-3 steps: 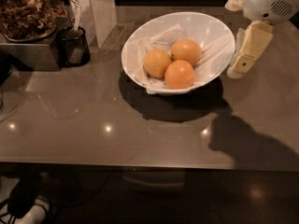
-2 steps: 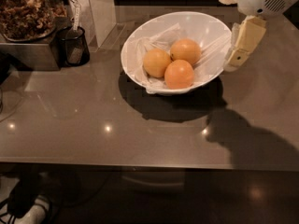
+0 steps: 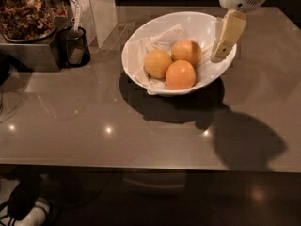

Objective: Pick orange from white bowl

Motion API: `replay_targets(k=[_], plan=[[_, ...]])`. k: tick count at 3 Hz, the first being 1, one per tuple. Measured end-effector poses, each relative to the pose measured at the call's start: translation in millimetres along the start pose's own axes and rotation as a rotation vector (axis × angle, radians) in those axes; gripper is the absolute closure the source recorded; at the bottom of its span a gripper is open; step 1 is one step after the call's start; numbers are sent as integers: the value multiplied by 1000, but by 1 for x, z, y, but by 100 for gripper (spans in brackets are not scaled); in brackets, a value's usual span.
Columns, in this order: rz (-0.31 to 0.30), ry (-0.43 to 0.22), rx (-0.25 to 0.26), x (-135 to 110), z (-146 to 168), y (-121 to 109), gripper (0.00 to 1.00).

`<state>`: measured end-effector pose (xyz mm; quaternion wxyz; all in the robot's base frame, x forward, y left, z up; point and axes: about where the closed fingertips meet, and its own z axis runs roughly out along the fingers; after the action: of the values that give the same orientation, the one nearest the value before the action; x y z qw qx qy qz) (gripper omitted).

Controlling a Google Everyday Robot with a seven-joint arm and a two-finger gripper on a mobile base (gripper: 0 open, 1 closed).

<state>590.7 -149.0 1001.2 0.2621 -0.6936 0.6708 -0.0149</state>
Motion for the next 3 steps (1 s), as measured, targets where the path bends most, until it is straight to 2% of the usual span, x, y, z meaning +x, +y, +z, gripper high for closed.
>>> replay_targets(k=[1, 2, 3], plan=[[-30, -34, 6, 23, 21, -11, 0], [-28, -36, 4, 23, 23, -10, 0], [-28, -36, 4, 23, 23, -10, 37]])
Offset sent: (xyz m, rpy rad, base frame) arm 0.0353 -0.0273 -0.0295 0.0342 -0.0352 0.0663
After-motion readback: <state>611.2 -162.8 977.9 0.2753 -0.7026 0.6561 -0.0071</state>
